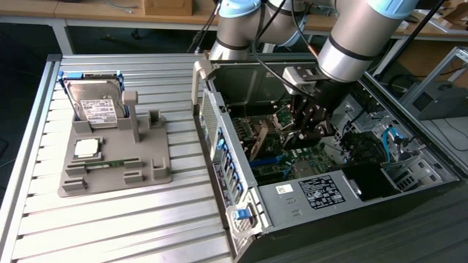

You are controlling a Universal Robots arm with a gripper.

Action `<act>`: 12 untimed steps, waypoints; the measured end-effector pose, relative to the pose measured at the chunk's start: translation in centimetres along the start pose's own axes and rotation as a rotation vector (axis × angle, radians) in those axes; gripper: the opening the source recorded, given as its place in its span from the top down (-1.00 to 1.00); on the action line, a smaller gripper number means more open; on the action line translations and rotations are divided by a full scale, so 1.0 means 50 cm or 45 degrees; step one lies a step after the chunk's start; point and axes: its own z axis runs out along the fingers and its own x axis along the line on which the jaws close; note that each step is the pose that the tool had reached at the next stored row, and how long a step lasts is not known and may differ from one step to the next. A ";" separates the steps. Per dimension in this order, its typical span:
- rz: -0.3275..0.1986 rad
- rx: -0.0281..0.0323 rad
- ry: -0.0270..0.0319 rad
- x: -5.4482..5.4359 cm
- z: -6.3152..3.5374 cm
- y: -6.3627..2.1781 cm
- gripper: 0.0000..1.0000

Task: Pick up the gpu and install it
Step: 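Insert the gpu into the slot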

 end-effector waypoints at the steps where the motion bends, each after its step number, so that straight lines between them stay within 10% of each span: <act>1: 0.000 0.0000 0.0001 0.001 0.000 0.000 0.47; 12: 0.000 0.0000 0.0001 0.004 0.002 0.001 0.47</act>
